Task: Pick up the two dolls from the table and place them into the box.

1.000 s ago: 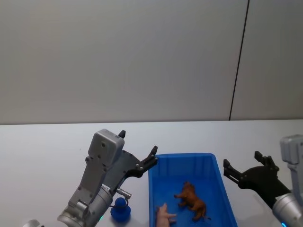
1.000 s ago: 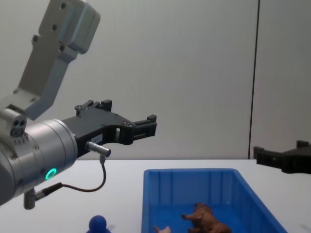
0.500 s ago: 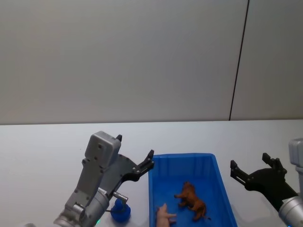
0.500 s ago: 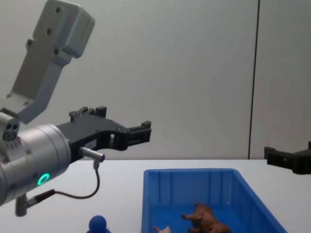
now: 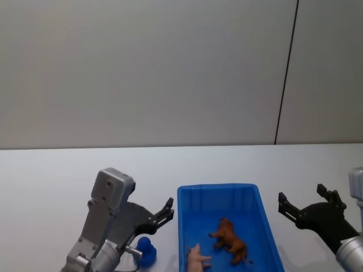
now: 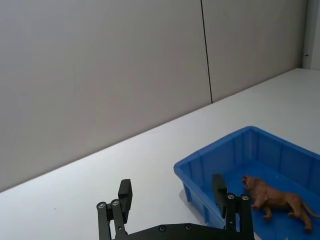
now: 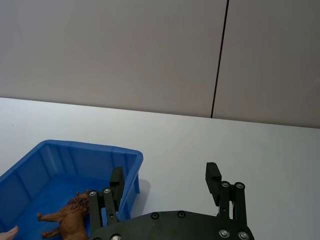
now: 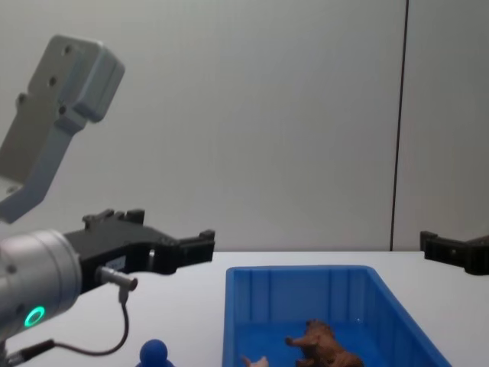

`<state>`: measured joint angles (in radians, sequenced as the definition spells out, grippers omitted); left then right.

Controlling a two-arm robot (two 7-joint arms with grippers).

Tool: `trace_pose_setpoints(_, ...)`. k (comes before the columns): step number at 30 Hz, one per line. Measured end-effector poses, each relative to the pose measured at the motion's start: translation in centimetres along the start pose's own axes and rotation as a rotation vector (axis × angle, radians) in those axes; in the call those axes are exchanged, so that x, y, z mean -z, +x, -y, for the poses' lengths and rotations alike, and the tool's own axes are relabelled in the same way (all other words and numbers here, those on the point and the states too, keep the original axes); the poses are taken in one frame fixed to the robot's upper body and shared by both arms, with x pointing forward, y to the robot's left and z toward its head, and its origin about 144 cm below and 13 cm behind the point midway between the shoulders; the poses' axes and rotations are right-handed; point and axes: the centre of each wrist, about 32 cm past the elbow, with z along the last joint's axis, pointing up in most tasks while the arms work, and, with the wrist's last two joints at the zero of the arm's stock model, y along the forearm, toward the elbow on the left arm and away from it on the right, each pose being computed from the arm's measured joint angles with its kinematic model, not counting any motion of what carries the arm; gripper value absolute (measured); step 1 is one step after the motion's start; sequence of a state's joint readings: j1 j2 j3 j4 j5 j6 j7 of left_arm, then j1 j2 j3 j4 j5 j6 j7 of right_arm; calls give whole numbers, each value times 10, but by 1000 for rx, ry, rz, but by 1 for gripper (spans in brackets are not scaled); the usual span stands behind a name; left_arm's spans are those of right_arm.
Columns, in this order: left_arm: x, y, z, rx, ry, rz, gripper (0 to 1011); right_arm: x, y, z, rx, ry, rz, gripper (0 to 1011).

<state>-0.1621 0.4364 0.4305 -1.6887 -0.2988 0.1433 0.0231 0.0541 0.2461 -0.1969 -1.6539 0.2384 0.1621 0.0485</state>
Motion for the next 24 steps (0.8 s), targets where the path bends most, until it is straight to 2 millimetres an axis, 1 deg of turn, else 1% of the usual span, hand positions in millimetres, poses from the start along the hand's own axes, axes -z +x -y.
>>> trace_pose_setpoints(11, 10, 3, -6, -1, 78, -38, 1001, 0, 0, 1, 3, 0, 0, 1001)
trace_pose_setpoints(24, 26, 9, 0, 29, 163, -58, 1001, 0, 0, 1, 4, 0, -1, 1001)
